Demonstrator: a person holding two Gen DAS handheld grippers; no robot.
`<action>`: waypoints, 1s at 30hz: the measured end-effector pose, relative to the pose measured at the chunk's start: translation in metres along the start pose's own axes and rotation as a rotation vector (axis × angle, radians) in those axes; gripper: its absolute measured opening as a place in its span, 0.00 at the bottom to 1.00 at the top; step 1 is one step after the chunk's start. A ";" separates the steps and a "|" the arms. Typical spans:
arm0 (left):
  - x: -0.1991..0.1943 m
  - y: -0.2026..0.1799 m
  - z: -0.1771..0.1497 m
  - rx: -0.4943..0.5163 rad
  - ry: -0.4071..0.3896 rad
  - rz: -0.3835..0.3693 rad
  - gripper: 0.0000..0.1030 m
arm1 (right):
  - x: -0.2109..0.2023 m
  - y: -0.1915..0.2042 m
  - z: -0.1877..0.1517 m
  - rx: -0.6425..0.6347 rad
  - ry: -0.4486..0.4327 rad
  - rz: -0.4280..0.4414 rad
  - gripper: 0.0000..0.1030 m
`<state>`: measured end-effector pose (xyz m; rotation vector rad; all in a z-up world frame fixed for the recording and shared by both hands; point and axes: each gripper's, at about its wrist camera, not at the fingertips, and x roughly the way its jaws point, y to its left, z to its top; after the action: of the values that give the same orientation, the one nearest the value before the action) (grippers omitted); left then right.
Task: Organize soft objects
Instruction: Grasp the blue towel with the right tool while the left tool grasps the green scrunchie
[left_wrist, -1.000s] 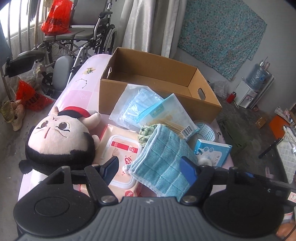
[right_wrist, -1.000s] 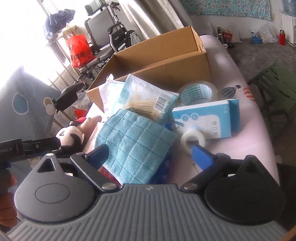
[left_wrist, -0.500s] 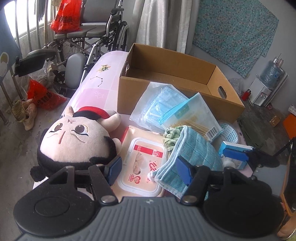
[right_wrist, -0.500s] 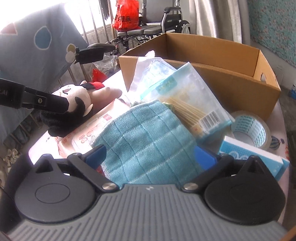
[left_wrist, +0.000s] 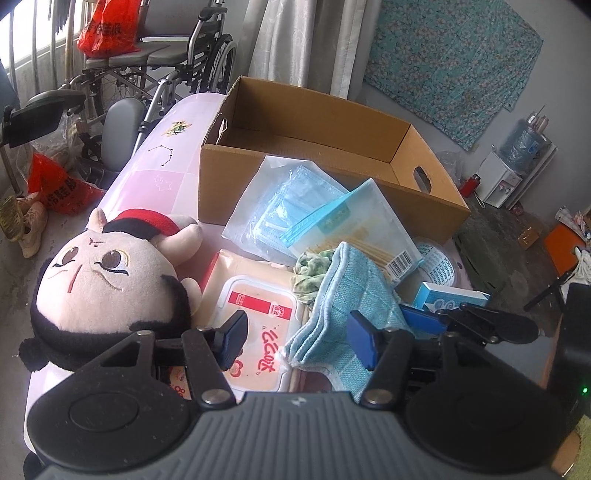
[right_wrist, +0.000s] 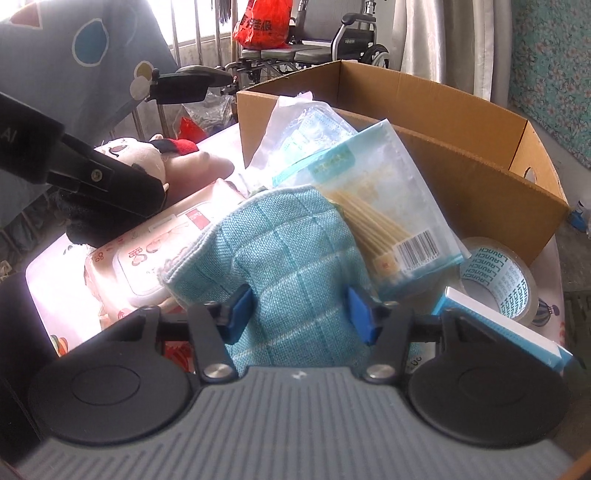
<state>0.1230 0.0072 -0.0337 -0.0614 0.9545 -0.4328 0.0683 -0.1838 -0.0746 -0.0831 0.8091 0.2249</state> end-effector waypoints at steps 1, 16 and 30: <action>-0.001 0.000 0.000 0.001 -0.004 0.001 0.58 | -0.005 0.000 0.001 -0.002 -0.010 0.000 0.33; 0.021 -0.025 0.016 0.134 0.011 0.001 0.58 | -0.059 -0.052 -0.020 0.390 -0.037 0.044 0.13; 0.102 -0.035 0.053 0.106 0.206 0.023 0.25 | -0.029 -0.059 -0.032 0.428 0.018 0.094 0.27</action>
<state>0.2052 -0.0710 -0.0733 0.0920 1.1321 -0.4743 0.0399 -0.2511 -0.0762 0.3559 0.8647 0.1356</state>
